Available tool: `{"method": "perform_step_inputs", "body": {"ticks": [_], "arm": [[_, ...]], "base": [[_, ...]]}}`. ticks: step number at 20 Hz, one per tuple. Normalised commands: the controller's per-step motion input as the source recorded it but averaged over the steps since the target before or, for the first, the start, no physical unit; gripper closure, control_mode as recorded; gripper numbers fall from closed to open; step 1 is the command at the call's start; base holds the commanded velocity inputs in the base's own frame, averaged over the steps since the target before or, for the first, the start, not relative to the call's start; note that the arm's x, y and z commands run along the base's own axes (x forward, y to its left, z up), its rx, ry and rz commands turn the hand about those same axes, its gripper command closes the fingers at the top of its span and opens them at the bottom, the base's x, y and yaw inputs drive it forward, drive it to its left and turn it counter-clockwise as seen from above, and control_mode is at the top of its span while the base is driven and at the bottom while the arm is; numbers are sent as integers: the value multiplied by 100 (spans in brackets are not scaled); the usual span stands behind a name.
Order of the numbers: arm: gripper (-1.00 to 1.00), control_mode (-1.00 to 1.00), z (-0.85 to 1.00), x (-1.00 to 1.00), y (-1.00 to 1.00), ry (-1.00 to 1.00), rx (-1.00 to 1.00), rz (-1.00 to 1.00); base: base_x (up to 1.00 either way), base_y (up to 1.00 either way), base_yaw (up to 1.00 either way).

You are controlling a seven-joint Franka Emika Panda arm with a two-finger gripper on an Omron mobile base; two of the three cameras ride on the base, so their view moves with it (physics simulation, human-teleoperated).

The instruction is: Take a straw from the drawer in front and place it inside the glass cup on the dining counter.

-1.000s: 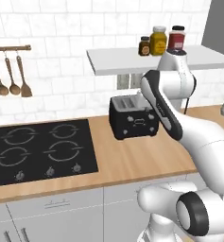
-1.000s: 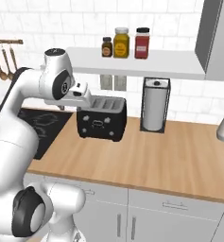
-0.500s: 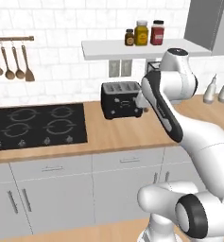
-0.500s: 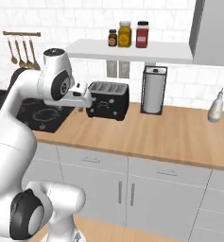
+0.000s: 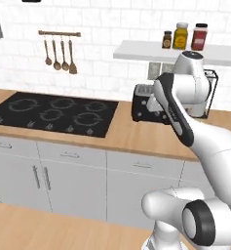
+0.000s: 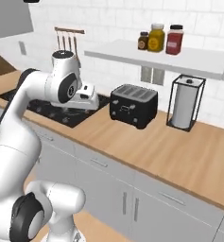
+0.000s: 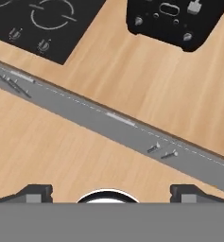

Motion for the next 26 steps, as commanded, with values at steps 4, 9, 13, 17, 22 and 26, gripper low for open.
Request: {"method": "perform_step_inputs", "body": {"ticks": [4, 9, 13, 17, 22, 26], "arm": [[-100, 100, 0, 0, 0, 0, 0, 0], [-100, 100, 0, 0, 0, 0, 0, 0], [-100, 100, 0, 0, 0, 0, 0, 0], [-100, 100, 0, 0, 0, 0, 0, 0], [-100, 100, 0, 0, 0, 0, 0, 0], [-100, 100, 0, 0, 0, 0, 0, 0]], "base": [[6, -62, 63], [-17, -59, 47], [-55, -56, 32], [-35, -53, 32], [-2, -60, 32], [0, -68, 26]]}}
